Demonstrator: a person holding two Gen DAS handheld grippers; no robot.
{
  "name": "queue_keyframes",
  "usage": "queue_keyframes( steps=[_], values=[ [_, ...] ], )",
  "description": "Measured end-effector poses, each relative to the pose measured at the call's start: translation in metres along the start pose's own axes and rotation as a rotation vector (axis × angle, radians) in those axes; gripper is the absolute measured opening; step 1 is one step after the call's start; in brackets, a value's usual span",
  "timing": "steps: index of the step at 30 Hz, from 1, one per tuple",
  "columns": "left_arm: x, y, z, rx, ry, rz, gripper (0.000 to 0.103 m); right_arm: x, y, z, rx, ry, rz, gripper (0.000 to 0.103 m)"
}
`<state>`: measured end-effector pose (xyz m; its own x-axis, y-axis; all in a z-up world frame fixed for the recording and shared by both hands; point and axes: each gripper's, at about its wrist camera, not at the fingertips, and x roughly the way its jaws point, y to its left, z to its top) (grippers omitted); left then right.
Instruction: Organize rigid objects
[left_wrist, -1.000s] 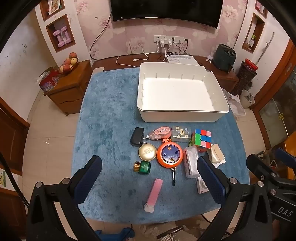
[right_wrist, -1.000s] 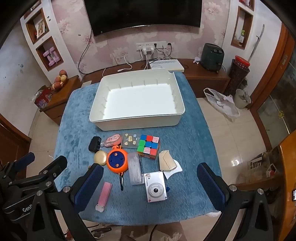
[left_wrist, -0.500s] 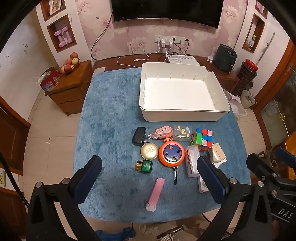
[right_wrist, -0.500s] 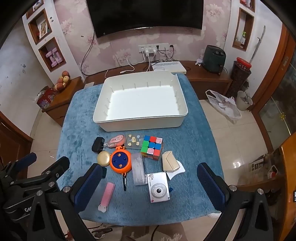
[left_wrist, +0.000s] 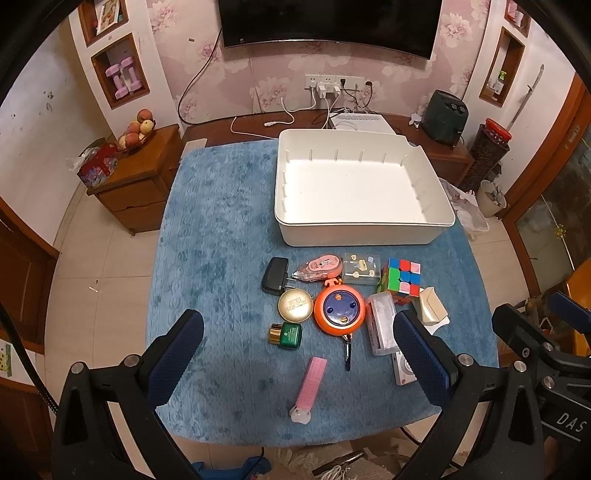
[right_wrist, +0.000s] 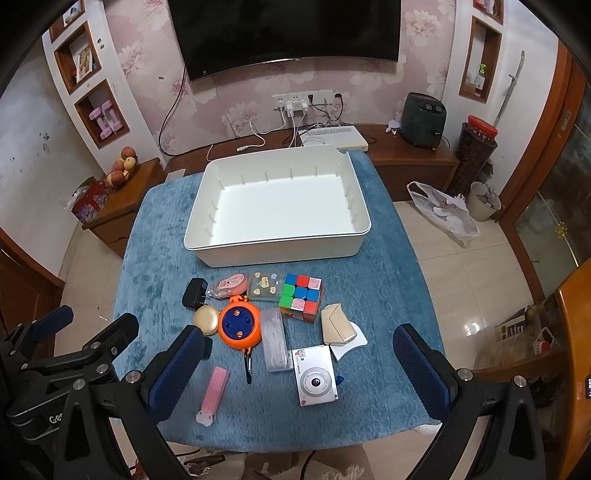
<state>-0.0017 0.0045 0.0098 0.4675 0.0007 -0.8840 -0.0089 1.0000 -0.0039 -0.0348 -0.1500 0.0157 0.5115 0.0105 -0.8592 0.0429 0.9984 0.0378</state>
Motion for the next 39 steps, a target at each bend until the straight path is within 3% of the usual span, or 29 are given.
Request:
queue_keyframes(
  steps=[39],
  values=[
    [0.0006, -0.0003, -0.001, -0.004, -0.002, -0.004, 0.102, -0.0012, 0.0002, -0.0001, 0.004, -0.01, -0.001, 0.101]
  ],
)
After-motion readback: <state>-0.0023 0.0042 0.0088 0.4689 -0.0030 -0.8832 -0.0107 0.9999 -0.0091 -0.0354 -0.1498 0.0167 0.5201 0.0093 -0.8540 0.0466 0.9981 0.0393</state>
